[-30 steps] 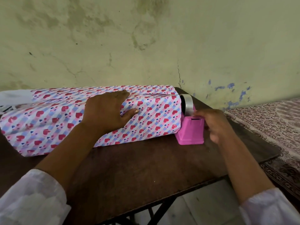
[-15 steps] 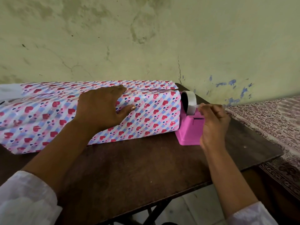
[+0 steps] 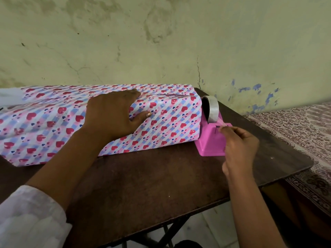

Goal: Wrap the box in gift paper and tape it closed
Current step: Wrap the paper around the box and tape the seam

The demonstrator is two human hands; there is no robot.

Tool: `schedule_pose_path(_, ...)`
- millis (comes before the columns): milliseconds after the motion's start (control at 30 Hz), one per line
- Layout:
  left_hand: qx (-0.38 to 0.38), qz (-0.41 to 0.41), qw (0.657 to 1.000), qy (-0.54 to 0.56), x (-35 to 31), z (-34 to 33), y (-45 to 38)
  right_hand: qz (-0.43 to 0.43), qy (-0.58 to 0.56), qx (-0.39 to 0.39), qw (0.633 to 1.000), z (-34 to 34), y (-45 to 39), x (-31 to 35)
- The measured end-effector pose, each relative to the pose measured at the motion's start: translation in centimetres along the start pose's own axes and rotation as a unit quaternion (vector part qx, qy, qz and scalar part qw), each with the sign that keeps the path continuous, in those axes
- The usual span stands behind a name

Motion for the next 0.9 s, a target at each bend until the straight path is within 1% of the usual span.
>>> schedule_pose_path(133,-0.001,0.001,1.0,0.005,-0.1,0.2,0.1,-0.059,-0.048,-0.012,0.997,0.2,0.1,-0.4)
schedule_pose_path(233,0.011,0.005,1.0,0.004,-0.1,0.3,0.1,-0.052,-0.036,-0.015,0.998,0.1,0.2,-0.5)
schedule_pose_path(333,0.009,0.005,1.0,0.005,-0.2,0.3,0.1,0.004,0.04,-0.024,0.999,0.0,0.2,-0.4)
schedule_pose_path(467,0.017,0.002,1.0,-0.001,-0.5,0.4,0.2,0.08,0.167,-0.051,0.981,0.4,0.2,-0.4)
schedule_pose_path(600,0.021,0.005,1.0,-0.001,-0.2,0.5,0.2,0.123,0.26,-0.059,0.956,0.2,0.6,0.4)
schedule_pose_path(667,0.023,0.005,1.0,0.002,-0.2,0.6,0.2,0.115,0.305,-0.062,0.943,0.9,0.4,0.0)
schedule_pose_path(700,0.024,0.004,1.0,0.002,-0.3,0.6,0.3,0.094,0.304,-0.065,0.946,1.5,0.2,-0.6)
schedule_pose_path(767,0.024,0.003,1.0,0.001,-0.3,0.5,0.3,0.072,0.253,-0.066,0.963,3.0,0.4,-1.3)
schedule_pose_path(833,0.024,0.001,1.0,0.003,-0.2,0.5,0.3,0.093,0.185,-0.052,0.977,4.0,1.2,-1.0)
schedule_pose_path(900,0.022,-0.004,1.0,0.01,-0.3,0.5,0.4,0.115,0.107,-0.01,0.987,4.0,2.2,-0.2)
Point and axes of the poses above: each hand's wrist, its own y-axis away from the middle knuckle, its own z-axis out of the back of the hand, x = y × z, the point moved 4 cm from there along -y, towards the middle knuckle, and after that the axes turned 1 degree about x, right-handed, at the moved point
